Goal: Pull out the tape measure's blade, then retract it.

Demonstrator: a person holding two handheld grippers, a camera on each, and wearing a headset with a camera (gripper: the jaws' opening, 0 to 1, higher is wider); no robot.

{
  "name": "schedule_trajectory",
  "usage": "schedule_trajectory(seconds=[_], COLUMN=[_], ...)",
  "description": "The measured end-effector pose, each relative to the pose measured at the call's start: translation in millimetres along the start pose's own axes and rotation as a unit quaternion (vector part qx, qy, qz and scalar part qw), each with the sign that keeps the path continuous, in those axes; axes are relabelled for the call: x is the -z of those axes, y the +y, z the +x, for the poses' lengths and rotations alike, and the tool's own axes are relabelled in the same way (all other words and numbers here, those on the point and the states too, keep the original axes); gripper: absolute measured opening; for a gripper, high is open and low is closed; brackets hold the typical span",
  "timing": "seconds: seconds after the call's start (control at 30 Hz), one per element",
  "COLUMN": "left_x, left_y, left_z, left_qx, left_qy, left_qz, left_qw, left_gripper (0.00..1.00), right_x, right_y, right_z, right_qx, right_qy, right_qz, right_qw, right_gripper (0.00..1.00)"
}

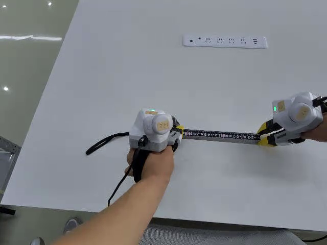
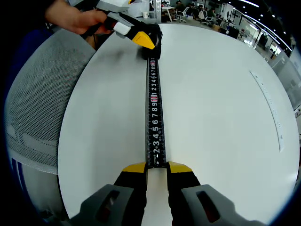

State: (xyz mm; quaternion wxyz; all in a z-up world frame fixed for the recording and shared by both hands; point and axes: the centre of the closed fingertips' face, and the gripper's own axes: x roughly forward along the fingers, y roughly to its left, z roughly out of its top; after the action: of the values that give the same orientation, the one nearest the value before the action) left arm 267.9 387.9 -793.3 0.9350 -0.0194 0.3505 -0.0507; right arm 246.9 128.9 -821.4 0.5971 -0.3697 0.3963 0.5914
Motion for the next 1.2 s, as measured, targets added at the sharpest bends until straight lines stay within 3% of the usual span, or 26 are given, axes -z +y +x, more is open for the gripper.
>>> schedule_trajectory(seconds=[1.2], left_x=[0.6], left_y=[0.1], left_z=[-1.4], left_qx=[0.017], left_qy=[-0.002], left_qz=[-0.012], left_qw=[0.9998], left_gripper=[0.58], right_x=[-26.3], right_y=[-0.8], right_z=[9.5], right_qx=[0.003], right_qy=[-0.02], right_qz=[-0.005], right_qw=[0.9998], right_gripper=[0.12])
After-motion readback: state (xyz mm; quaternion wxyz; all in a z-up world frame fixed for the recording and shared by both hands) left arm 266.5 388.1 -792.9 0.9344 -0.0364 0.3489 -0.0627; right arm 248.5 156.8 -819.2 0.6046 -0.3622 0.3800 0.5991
